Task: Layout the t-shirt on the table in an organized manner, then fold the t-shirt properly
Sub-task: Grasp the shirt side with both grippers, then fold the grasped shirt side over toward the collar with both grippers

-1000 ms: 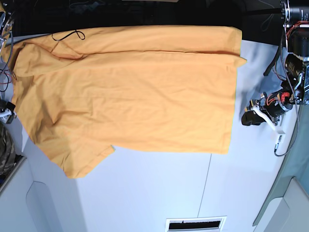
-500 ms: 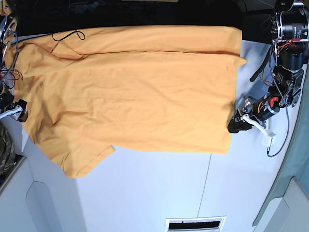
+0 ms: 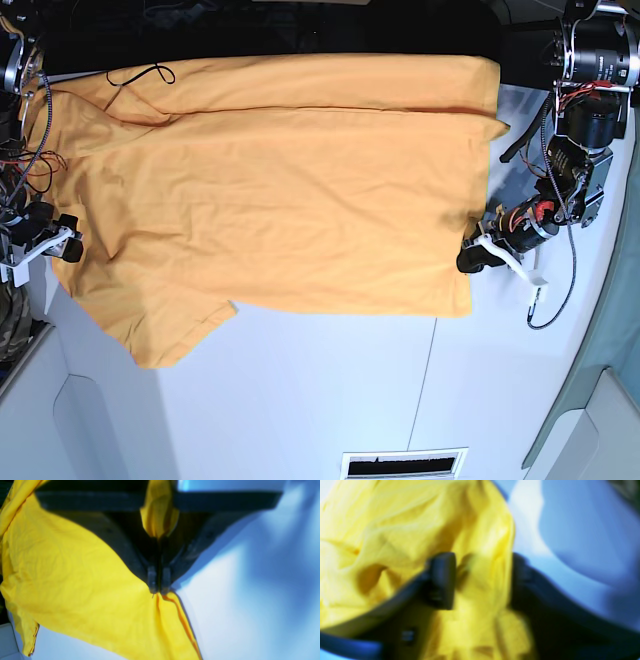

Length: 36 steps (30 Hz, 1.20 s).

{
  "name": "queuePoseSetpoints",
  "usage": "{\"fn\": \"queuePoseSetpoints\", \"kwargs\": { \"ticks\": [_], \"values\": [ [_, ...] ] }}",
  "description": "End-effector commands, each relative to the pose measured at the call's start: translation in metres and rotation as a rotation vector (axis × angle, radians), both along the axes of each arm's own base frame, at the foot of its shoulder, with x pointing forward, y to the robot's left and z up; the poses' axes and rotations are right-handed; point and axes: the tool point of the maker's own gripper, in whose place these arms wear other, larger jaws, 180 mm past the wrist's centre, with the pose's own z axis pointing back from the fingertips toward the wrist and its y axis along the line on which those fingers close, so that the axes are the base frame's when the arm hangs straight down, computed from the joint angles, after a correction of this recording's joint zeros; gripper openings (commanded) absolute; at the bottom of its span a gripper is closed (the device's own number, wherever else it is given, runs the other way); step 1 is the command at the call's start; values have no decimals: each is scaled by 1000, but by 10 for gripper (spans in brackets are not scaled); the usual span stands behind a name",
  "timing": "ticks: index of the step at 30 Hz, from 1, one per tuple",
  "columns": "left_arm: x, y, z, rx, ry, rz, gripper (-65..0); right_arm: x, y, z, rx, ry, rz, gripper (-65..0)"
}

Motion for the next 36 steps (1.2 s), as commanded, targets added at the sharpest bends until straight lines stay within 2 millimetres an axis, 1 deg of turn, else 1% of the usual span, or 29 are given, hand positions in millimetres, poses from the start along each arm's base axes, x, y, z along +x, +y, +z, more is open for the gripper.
{"fn": "queuePoseSetpoints", "kwargs": {
  "ticks": [1, 2, 3, 7, 10, 12, 15, 19, 22, 25, 27, 29, 30, 32, 33, 34, 36],
  "values": [
    [3, 1, 8, 22, -9, -54, -650, 14, -8, 19, -21, -48, 4, -526],
    [4, -1, 12, 20, -17, -75, -650, 19, -8, 25, -28, -66, 9, -607],
    [4, -3, 16, 17, -14, -86, -650, 23, -7, 31, -35, -85, 16, -650],
    [5, -12, 35, -38, -9, -120, -650, 37, -7, 58, -78, -155, 50, -650],
    [2, -10, 48, -36, -30, -148, -650, 33, -5, 64, -111, -143, 85, -650],
    [-5, -6, 57, -16, -56, -169, -650, 24, -5, 65, -138, -134, 107, -650],
    [-22, -3, 71, 32, -96, -225, -650, 6, -10, 67, -158, -145, 120, -650],
    [-49, -12, 87, 61, -139, -310, -650, -23, -23, 69, -177, -150, 106, -650],
    [-71, -16, 83, 73, -120, -346, -650, -46, -37, 66, -175, -141, 63, -650],
    [-87, -14, 69, 93, -78, -356, -650, -66, -49, 59, -141, -128, 4, -650],
    [-93, -12, 63, 110, -68, -359, -650, -76, -51, 54, -122, -118, -14, -650],
    [-94, -12, 61, 124, -69, -362, -650, -81, -51, 50, -122, -109, -16, -650],
    [-93, -12, 61, 124, -72, -362, -650, -82, -51, 50, -123, -108, -20, -609],
    [-93, -13, 62, 120, -77, -359, -650, -82, -55, 50, -128, -108, -38, -430],
    [-92, -14, 62, 117, -79, -358, -650, -80, -56, 52, -120, -117, -55, -365],
    [-93, -14, 61, 121, -78, -360, -650, -78, -58, 55, -105, -132, -79, -328],
    [-93, -13, 61, 129, -78, -362, -650, -70, -60, 63, -80, -168, -111, -322]
  ]
}}
